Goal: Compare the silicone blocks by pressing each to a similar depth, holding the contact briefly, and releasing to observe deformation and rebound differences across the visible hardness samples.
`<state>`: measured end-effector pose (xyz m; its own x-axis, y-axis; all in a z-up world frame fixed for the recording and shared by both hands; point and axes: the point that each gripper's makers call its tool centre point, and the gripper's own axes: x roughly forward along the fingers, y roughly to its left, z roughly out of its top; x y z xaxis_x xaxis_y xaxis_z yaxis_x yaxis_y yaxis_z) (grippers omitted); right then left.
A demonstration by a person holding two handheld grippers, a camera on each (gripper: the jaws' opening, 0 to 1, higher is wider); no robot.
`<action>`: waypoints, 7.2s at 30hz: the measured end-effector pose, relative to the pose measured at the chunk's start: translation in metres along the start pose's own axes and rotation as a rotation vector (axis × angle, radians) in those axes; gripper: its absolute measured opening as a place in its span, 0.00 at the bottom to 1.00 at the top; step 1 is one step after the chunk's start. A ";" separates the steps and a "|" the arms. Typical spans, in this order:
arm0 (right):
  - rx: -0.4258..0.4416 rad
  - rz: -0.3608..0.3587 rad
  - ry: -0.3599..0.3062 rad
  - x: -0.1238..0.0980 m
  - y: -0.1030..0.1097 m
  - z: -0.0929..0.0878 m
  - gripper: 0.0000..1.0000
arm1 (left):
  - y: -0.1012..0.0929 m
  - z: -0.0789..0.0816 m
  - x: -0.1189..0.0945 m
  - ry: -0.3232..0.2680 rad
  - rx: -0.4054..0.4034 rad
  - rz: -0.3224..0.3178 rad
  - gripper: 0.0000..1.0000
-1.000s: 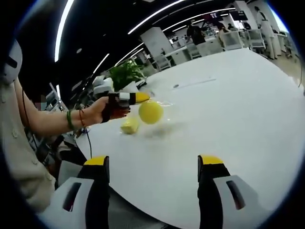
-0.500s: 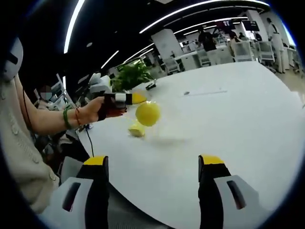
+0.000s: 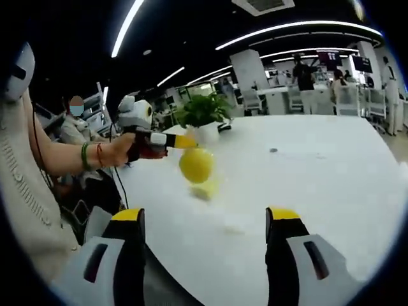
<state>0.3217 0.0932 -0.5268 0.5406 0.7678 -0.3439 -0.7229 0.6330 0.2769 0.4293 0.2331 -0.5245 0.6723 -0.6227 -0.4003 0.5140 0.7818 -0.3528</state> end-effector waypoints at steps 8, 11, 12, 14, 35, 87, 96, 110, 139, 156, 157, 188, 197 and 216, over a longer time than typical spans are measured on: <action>-0.140 0.038 0.026 0.013 0.018 0.022 0.76 | -0.012 0.002 -0.034 0.011 0.084 -0.017 0.00; -0.195 0.050 0.034 0.019 0.022 0.030 0.76 | -0.014 0.003 -0.043 0.009 0.091 -0.022 0.00; -0.206 0.052 0.042 0.022 0.023 0.033 0.76 | -0.015 0.004 -0.047 0.010 0.091 -0.029 0.00; -0.238 0.068 0.046 0.028 0.027 0.038 0.76 | -0.017 0.005 -0.052 0.009 0.104 -0.038 0.00; -0.393 0.276 0.216 0.101 0.049 0.047 0.75 | -0.033 0.017 -0.061 0.055 0.241 -0.164 0.00; -0.394 0.485 0.397 0.164 0.059 0.017 0.30 | -0.052 0.014 -0.041 0.101 0.340 -0.293 0.00; -0.378 0.469 0.410 0.161 0.060 0.018 0.21 | -0.054 0.016 -0.043 0.091 0.348 -0.291 0.00; -0.378 0.428 0.425 0.161 0.059 0.016 0.11 | -0.056 0.015 -0.046 0.091 0.379 -0.277 0.00; -0.396 0.427 0.421 0.160 0.061 0.013 0.10 | -0.057 0.012 -0.049 0.099 0.418 -0.263 0.00; -0.363 0.450 0.431 0.156 0.066 0.009 0.14 | -0.061 0.008 -0.051 0.114 0.430 -0.262 0.00; -0.371 0.448 0.425 0.156 0.066 0.009 0.15 | -0.061 0.008 -0.051 0.113 0.433 -0.262 0.00; -0.393 0.501 0.373 0.150 0.077 0.015 0.24 | -0.066 0.011 -0.059 0.097 0.418 -0.242 0.00; -0.423 0.511 0.345 0.151 0.078 0.014 0.26 | -0.063 0.009 -0.060 0.101 0.367 -0.244 0.00; -0.432 0.457 0.261 0.143 0.074 0.016 0.57 | -0.063 0.001 -0.056 0.113 0.303 -0.233 0.00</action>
<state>0.3522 0.2509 -0.5415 0.0578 0.8655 -0.4976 -0.9902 0.1130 0.0815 0.3597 0.2192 -0.4786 0.4651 -0.7707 -0.4354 0.7912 0.5826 -0.1860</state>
